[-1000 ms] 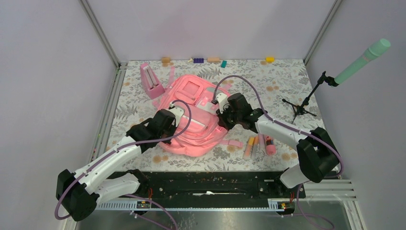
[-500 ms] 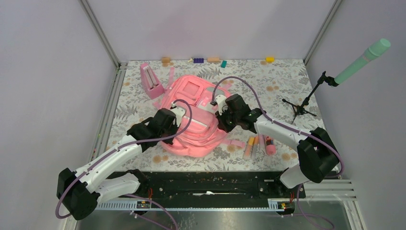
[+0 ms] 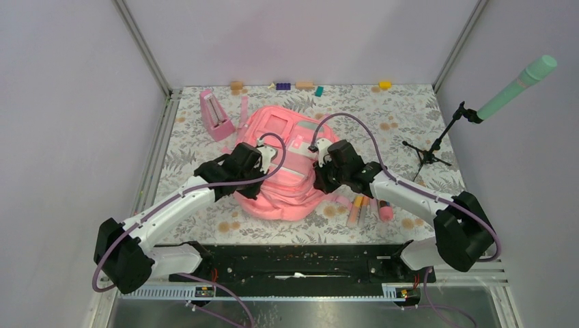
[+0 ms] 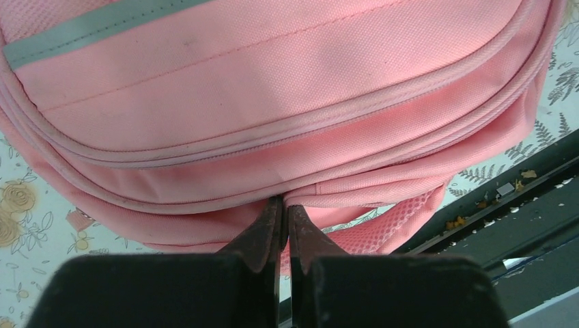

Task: Pack the student bag
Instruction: Unzip the student bag at the center of the board.

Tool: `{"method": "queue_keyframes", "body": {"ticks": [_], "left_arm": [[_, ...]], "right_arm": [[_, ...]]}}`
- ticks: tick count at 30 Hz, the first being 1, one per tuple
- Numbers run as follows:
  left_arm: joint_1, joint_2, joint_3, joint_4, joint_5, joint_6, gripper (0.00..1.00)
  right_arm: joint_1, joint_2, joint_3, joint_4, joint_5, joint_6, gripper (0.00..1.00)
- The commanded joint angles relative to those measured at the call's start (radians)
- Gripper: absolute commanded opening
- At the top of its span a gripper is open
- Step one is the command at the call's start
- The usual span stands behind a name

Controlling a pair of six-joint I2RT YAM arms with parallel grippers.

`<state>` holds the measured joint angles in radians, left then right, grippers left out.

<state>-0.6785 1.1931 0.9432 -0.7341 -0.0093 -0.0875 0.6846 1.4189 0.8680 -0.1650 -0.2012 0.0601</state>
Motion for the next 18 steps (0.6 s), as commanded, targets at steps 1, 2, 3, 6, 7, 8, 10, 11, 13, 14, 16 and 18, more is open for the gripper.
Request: {"method": "queue_keyframes", "body": {"ticks": [1,2,3,6,7,8,10,11,13,14,16,18], "left_arm": [[-0.003,-0.008,0.059,0.204,0.087,-0.044,0.00],[-0.004,-0.007,0.052,0.207,0.091,-0.045,0.00],[-0.004,-0.004,0.045,0.209,0.096,-0.047,0.00],[-0.004,0.014,0.034,0.209,0.108,-0.054,0.00],[-0.003,0.017,0.035,0.208,0.113,-0.056,0.00],[-0.004,0.019,0.035,0.209,0.119,-0.059,0.00],[-0.004,0.020,0.034,0.219,0.127,-0.065,0.00],[-0.004,0.021,0.034,0.223,0.135,-0.069,0.00],[-0.004,0.027,0.033,0.234,0.165,-0.078,0.00],[-0.004,0.030,0.031,0.239,0.189,-0.083,0.00],[-0.004,0.042,0.032,0.251,0.224,-0.097,0.00],[-0.004,0.056,0.031,0.263,0.252,-0.113,0.00]], "right_arm": [[0.025,-0.077,-0.017,0.065,-0.074,0.059,0.00],[0.024,-0.086,-0.023,0.066,-0.077,0.067,0.00],[0.024,-0.094,-0.026,0.067,-0.082,0.074,0.00],[0.027,-0.117,-0.034,0.070,-0.088,0.100,0.00],[0.027,-0.124,-0.037,0.072,-0.092,0.108,0.00],[0.028,-0.132,-0.041,0.077,-0.096,0.118,0.00],[0.027,-0.146,-0.048,0.087,-0.107,0.136,0.00],[0.029,-0.151,-0.049,0.090,-0.113,0.146,0.00],[0.031,-0.157,-0.052,0.098,-0.132,0.167,0.00],[0.032,-0.158,-0.058,0.113,-0.149,0.180,0.00],[0.038,-0.162,-0.076,0.152,-0.178,0.216,0.00],[0.050,-0.171,-0.092,0.193,-0.189,0.250,0.00]]}}
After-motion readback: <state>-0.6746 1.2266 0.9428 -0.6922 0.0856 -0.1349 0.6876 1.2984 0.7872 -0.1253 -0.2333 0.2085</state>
